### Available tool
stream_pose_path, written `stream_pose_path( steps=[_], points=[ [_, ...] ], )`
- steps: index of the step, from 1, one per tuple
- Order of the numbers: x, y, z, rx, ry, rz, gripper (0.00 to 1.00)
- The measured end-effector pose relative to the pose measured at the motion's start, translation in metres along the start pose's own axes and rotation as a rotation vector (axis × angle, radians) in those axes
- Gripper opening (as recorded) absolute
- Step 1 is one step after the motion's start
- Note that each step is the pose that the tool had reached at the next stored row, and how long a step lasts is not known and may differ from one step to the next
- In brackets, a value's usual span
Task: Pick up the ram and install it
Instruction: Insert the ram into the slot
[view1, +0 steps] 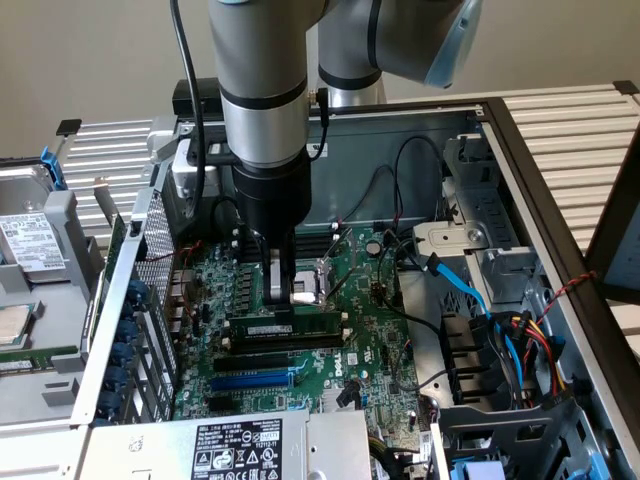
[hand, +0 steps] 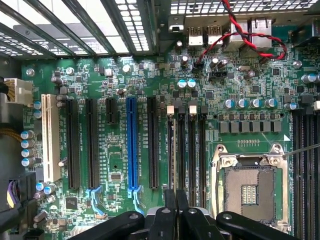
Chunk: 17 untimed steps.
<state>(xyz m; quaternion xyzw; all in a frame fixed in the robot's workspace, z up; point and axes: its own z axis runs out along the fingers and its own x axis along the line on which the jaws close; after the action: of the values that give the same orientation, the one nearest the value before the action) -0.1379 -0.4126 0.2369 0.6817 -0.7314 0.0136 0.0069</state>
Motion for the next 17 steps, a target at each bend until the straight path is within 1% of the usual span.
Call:
stream_pose_path(
  steps=[17],
  points=[
    [0.0,0.0,0.0003,0.0002,-0.0001,-0.008,0.12]
  ],
)
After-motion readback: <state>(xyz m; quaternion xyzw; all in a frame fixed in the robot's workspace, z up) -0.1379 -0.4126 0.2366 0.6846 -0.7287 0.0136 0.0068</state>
